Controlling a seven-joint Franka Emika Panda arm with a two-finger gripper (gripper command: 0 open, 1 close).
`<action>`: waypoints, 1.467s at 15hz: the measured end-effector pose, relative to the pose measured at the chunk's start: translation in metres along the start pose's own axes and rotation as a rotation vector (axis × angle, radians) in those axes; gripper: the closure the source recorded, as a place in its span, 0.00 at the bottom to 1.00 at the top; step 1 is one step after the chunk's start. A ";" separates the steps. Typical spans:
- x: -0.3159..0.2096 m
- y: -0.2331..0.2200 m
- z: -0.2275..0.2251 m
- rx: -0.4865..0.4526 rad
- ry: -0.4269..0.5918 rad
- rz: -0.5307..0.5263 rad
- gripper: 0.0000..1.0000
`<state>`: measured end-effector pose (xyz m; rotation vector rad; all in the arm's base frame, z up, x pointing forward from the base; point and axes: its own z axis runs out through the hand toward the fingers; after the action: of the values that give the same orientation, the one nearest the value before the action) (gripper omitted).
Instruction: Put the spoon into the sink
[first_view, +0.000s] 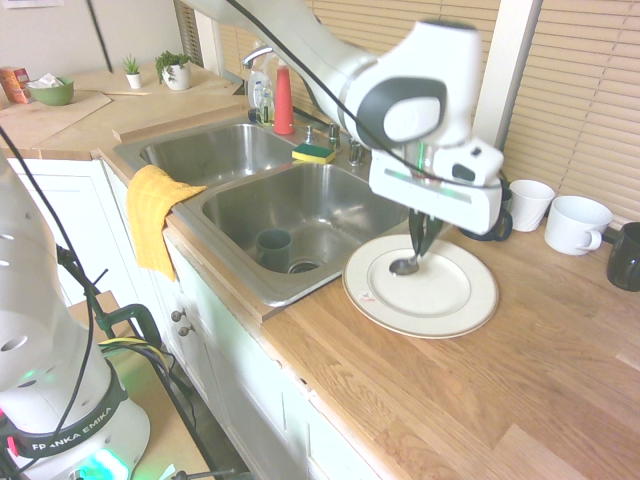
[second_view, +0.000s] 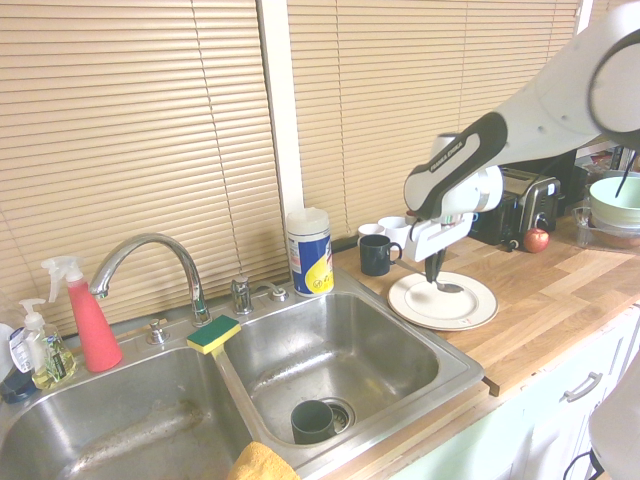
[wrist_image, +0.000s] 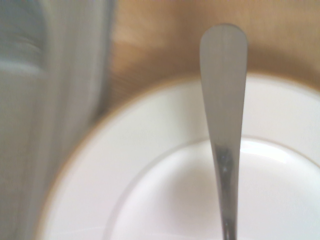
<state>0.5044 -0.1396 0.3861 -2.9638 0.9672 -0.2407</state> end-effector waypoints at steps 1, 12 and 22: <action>-0.009 -0.012 -0.007 -0.008 0.011 -0.022 1.00; -0.186 -0.213 0.099 -0.216 0.057 -0.269 1.00; -0.176 -0.207 0.238 -0.339 -0.065 -0.222 0.00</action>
<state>0.5214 0.1229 0.1391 -3.3651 0.7361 0.0230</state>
